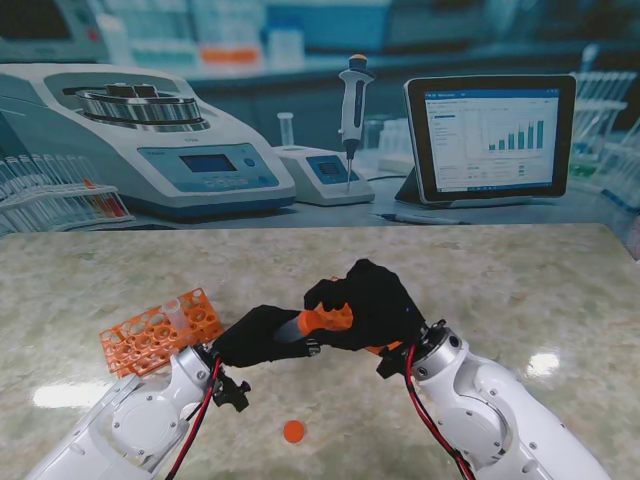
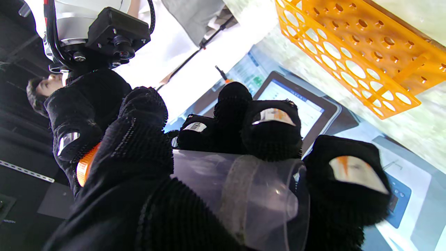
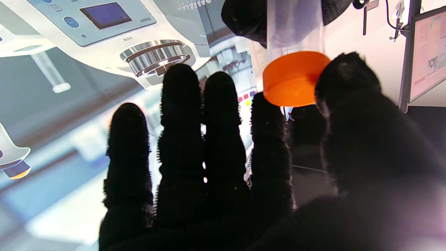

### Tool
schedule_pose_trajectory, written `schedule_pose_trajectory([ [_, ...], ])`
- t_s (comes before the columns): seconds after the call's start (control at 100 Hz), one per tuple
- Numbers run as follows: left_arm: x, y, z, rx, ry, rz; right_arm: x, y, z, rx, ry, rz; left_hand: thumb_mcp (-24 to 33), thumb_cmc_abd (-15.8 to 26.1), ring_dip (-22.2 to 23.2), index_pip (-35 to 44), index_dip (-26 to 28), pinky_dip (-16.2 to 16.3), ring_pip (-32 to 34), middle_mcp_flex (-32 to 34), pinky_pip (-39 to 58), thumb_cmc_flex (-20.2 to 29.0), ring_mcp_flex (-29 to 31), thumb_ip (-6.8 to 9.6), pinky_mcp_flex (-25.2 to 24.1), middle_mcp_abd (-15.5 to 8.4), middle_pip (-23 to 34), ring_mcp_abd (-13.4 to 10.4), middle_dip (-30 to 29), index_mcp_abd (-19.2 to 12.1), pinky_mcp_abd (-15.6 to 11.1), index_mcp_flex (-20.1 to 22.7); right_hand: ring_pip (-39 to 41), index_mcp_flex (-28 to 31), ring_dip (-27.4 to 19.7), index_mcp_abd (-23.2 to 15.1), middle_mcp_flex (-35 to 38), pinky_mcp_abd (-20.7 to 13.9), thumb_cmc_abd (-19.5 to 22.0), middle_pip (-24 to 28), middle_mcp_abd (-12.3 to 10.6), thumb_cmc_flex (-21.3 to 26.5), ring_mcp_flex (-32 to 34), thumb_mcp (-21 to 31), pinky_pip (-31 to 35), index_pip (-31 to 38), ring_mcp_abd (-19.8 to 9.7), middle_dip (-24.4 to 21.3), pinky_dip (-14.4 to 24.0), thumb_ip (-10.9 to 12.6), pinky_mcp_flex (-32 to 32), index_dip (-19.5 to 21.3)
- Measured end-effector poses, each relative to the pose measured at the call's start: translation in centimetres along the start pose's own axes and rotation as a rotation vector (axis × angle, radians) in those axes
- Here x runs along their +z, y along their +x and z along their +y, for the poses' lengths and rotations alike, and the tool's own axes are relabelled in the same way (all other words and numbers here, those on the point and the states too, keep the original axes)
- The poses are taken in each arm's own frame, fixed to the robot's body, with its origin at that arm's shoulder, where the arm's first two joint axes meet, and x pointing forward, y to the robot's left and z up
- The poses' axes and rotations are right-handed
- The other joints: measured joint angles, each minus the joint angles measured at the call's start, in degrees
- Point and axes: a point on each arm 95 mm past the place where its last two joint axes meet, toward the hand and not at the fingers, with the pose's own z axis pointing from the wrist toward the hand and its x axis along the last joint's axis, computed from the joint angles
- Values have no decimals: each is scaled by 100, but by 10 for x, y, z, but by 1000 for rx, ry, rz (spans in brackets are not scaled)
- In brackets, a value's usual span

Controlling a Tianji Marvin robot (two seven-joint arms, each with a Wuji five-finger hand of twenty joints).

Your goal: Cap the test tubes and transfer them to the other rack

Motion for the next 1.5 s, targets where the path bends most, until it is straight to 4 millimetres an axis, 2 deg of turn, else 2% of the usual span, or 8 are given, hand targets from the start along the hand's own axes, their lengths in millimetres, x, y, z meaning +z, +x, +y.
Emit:
schedule_pose_trajectory([
  [0.55,0,0,2,-2,-6,1,5,2,-4,2,-11,-15,0,0,0,57,54,-2,-13,0,0,0,-2,0,0,-1,0,22,0,-4,12,0,393,637,193,118,445,-3,352,410,-75,-426,367,-444,191,580,5,-141,7,-2,221,22],
  [0.63,0,-1,2,-2,-7,1,6,3,-5,1,-11,-18,0,0,0,64,56,-3,-13,0,0,0,-3,0,0,-1,0,24,0,-4,15,0,553,738,243,124,445,-3,417,501,-76,-489,420,-461,215,642,5,-141,13,-2,231,167],
  [0.87,0,-1,3,-3,-9,2,9,4,-8,-5,-10,-27,0,-3,-1,67,59,-5,-13,0,0,0,-5,0,0,-3,0,25,0,-5,23,0,784,1194,336,139,614,-18,705,758,-117,-737,497,-470,328,645,5,-7,80,-2,309,954],
  [1.02,0,0,3,-3,-10,3,10,4,-10,-5,-8,-30,-1,-6,-1,68,59,-7,-13,0,-1,-2,-5,0,0,-3,0,25,0,-5,27,0,849,1528,339,71,733,-65,913,820,-150,-955,556,-395,389,638,6,-5,87,10,359,1254],
  [1.12,0,0,4,-3,-11,5,10,3,-11,-6,-6,-36,-1,-12,-1,68,60,-19,-13,0,-1,-3,-5,0,0,-3,0,25,0,-5,28,0,947,1735,394,-32,744,-73,1050,870,-159,-1162,564,-255,398,576,5,-5,88,129,387,1493],
  [1.23,1,1,4,-3,-12,8,10,3,-12,-10,-9,-41,-4,-13,-1,68,60,-40,-13,0,-1,-4,-5,0,0,-4,0,25,0,-6,28,0,947,1956,395,-145,790,-75,1194,931,-199,-1434,564,-51,441,462,5,-5,88,356,391,1986],
  [1.35,1,2,4,-3,-12,10,10,3,-12,-11,-13,-45,-13,-17,-1,68,60,-41,-13,0,-1,-4,-5,0,0,-7,0,25,0,-7,28,0,947,2070,395,-239,790,-75,1363,931,-203,-1502,564,3,458,437,6,-5,89,417,392,2079],
  [1.5,1,2,4,-3,-12,13,9,2,-12,-7,-16,-57,-33,-18,-1,69,61,-42,-13,0,-1,-4,-6,0,0,-10,0,25,0,-8,28,0,946,2070,351,-421,770,-75,1889,842,-205,-1498,555,130,458,298,6,-72,89,587,289,2096],
])
